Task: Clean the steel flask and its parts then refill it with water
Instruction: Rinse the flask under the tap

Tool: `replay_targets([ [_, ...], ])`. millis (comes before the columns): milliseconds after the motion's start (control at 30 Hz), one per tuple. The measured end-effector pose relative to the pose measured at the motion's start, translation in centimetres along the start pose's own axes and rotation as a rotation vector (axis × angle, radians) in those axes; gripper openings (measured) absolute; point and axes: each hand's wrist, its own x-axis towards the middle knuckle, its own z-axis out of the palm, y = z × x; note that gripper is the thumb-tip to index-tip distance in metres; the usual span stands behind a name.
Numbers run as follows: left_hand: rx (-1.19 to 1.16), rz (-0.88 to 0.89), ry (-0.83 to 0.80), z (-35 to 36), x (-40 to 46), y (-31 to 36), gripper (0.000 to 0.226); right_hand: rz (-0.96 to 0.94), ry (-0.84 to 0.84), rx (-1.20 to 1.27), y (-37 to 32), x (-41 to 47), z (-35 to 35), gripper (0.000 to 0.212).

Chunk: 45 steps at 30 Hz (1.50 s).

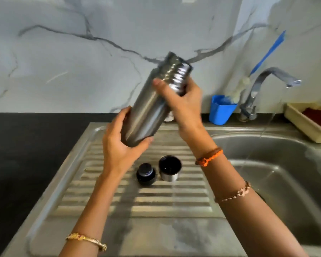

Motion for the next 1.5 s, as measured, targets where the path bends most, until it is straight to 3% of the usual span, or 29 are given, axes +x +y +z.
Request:
replay_targets([
  [133,0.021,0.202,-0.063,5.4,-0.6,2.9,0.078,0.028,0.321,0.221,-2.0,0.2,-9.5,0.041],
  [200,-0.102,0.079,-0.158,8.9,-2.4,4.0,0.077,0.076,0.485,0.284,-1.8,0.0,-14.9,0.046],
  [333,-0.643,-0.332,-0.409,17.1,-5.4,7.7,0.065,0.328,0.704,0.243,0.2,0.0,-24.3,0.024],
  [400,-0.721,-0.462,-0.356,21.8,-6.1,9.7,0.048,0.457,0.741,0.228,1.6,0.4,-28.2,0.025],
  [467,-0.679,-0.684,-0.161,26.2,-6.6,11.7,0.022,0.525,0.717,0.178,2.9,1.3,-31.8,0.036],
  [533,-0.746,-1.047,-0.059,29.4,-6.4,13.1,0.01,0.569,0.65,0.129,3.9,2.9,-34.2,0.045],
  [633,-0.831,-1.448,-0.144,30.9,-5.5,12.3,0.035,0.612,0.51,0.069,4.4,5.7,-35.2,0.034],
  [733,-0.9,-1.618,-0.239,29.6,-4.5,10.2,0.044,0.591,0.362,0.194,5.4,7.9,-34.0,0.005],
  [767,-0.897,-1.651,-0.225,29.3,-4.0,9.7,0.044,0.597,0.335,0.25,5.8,8.3,-33.5,0.004],
  [833,-0.822,-1.737,-0.073,33.6,-4.1,7.6,0.045,0.796,0.234,0.333,11.3,11.9,-35.0,0.005],
  [900,-0.78,-1.717,0.044,32.9,-4.9,7.5,0.041,0.86,0.195,0.315,12.6,11.3,-34.2,0.008],
  [967,-0.702,-1.546,0.229,33.2,-5.6,7.6,0.028,0.901,0.214,0.385,12.4,11.5,-33.1,0.011],
  [1033,-0.61,-1.128,0.448,33.7,-5.7,8.1,0.012,0.922,0.299,0.38,12.9,12.4,-32.6,0.016],
  [1067,-0.503,-0.831,0.474,33.7,-5.5,8.2,0.007,0.928,0.367,0.361,13.5,12.8,-32.4,0.025],
  [1133,-0.307,-0.346,0.377,33.9,-5.6,7.1,0.013,0.957,0.48,0.32,14.7,12.8,-32.5,0.062],
  [1200,-0.272,-0.225,0.319,33.7,-5.5,5.9,0.019,0.901,0.562,0.355,15.4,12.6,-33.0,0.067],
  [1267,-0.385,-0.454,0.346,33.4,-4.5,6.2,0.014,0.839,0.511,0.37,15.1,12.5,-33.5,0.049],
  [1300,-0.457,-0.692,0.351,33.3,-4.2,6.4,0.014,0.814,0.447,0.399,14.8,12.7,-33.8,0.038],
  [1367,-0.579,-1.255,0.189,32.8,-3.6,6.4,0.024,0.726,0.271,0.489,13.7,12.6,-34.1,0.02],
  [1433,-0.696,-1.624,-0.105,31.3,-3.4,6.2,0.039,0.6,0.043,0.575,12.9,12.6,-34.4,0.026],
  [1500,-0.794,-1.73,-0.178,30.6,-4.3,6.0,0.047,0.555,-0.155,0.605,12.5,12.8,-34.4,0.042],
])
